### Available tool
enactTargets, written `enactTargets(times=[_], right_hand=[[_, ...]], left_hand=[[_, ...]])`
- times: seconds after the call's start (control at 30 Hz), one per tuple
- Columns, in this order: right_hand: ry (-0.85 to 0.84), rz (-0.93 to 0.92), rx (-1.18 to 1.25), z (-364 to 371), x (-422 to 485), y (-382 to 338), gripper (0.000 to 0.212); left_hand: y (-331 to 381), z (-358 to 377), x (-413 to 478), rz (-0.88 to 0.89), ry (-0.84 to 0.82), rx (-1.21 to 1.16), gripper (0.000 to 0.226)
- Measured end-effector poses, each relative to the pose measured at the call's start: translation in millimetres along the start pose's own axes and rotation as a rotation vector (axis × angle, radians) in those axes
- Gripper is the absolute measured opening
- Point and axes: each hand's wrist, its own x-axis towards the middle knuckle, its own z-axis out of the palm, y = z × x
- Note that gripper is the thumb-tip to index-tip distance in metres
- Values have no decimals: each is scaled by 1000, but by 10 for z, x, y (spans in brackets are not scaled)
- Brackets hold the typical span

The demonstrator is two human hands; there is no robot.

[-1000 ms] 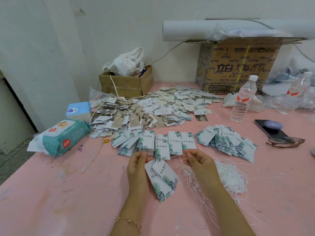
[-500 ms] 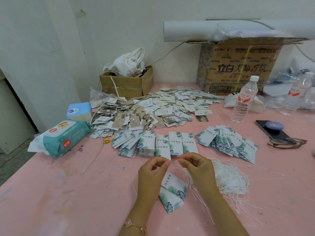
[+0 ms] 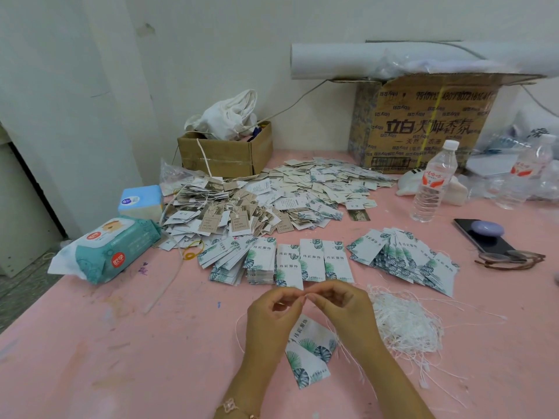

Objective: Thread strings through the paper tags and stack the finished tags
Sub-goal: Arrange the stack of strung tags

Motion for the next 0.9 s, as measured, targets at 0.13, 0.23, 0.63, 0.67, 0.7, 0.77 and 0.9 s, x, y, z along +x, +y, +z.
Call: enactTargets(times=[0.13, 0.23, 0.63, 0.67, 0.7, 0.77, 0.9], right_hand=[[16, 7, -22, 2, 4, 14, 14], [34, 15, -19, -2, 6, 11, 14], [42, 49, 16, 4, 3, -13, 13], [42, 50, 11, 7, 4, -13, 13], [40, 46, 0, 8, 3, -11, 13], [31, 34, -25, 12, 0, -8, 13], [23, 40, -9, 17, -5, -20, 13]], left_hand=[[-1, -2, -4, 15, -8, 11, 20], [8, -7, -7, 14, -8, -1, 23], [6, -7, 1, 0, -23, -6, 23], [7, -6, 3, -3, -22, -8, 24], [9, -6, 2, -6, -20, -9, 25], [19, -7, -3, -11, -15, -9, 27], [37, -18, -7, -20, -12, -31, 28]])
